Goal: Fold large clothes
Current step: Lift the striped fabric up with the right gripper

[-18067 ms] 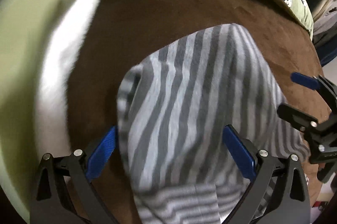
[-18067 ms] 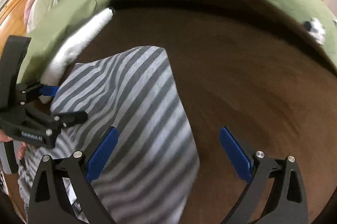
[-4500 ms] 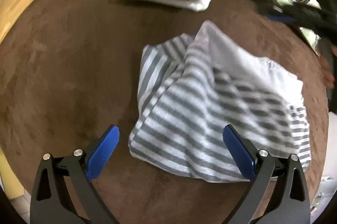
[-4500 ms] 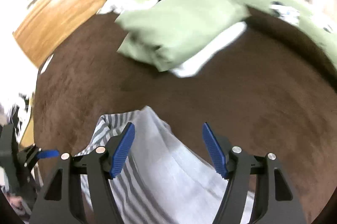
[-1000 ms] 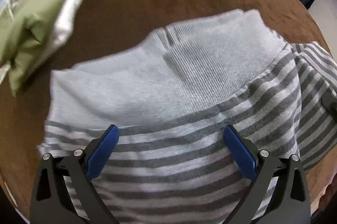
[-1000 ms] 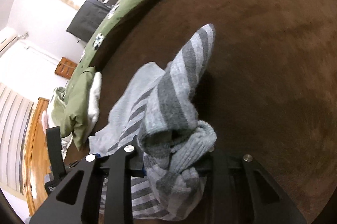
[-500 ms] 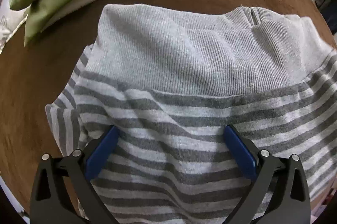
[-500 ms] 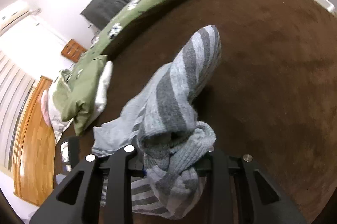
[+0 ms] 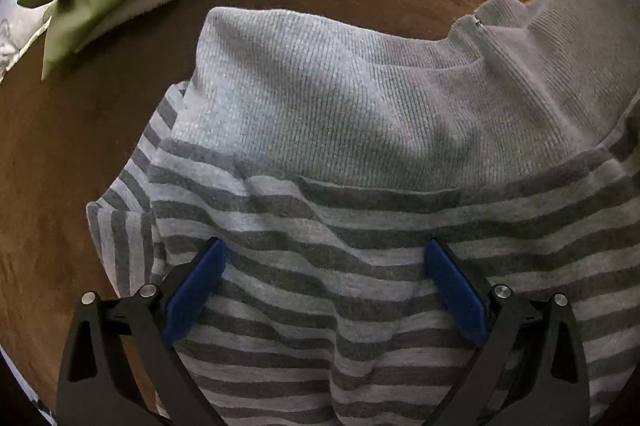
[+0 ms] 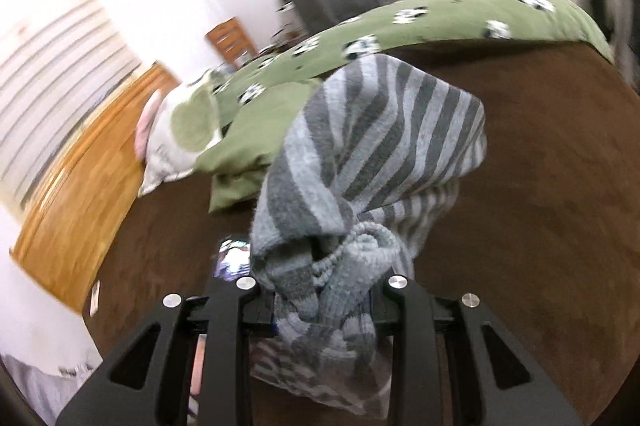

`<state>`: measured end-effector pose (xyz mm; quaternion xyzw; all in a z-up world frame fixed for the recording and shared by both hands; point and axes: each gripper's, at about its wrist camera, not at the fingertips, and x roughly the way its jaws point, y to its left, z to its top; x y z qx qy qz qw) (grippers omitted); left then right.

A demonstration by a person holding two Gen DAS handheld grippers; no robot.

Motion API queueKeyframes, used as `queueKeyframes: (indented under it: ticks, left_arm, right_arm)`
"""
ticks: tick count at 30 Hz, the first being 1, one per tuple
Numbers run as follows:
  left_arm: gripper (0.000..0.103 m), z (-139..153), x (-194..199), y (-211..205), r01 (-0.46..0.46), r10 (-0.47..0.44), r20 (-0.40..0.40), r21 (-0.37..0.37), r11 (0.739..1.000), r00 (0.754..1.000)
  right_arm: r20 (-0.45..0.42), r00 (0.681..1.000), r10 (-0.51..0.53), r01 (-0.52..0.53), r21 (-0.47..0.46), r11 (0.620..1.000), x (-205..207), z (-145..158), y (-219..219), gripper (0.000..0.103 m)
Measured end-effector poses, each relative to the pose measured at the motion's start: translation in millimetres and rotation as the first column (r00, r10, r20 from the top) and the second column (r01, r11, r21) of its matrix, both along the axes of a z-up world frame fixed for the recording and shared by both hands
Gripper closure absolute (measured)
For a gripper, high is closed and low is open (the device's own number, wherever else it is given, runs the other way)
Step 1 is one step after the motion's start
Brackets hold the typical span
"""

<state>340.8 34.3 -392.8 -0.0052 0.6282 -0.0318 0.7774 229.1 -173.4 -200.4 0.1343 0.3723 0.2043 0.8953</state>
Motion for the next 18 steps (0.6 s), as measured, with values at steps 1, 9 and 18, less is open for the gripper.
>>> queueKeyframes:
  ticks: [1, 9, 18]
  left_arm:
    - [0.005, 2.0, 0.8, -0.3, 0.004, -0.004, 0.003, 0.006, 1.0, 1.0]
    - [0.005, 5.9, -0.5, -6.1, 0.011, -0.013, 0.031, 0.055, 0.998, 0.999]
    - [0.006, 30.8, -18.2, 4.6, -0.028, 0.025, 0.083, 0.037, 0.999, 0.996]
  right_arm:
    - [0.001, 1.0, 0.017, -0.017, -0.013, 1.0, 0.7, -0.5, 6.5, 0.075]
    - [-0.052, 0.99, 0.128, -0.133, -0.094, 0.987, -1.5, -23.5, 52.8, 0.075]
    - [-0.06, 0.99, 0.125, -0.132, -0.127, 0.983, 0.0, -18.8, 59.8, 0.075]
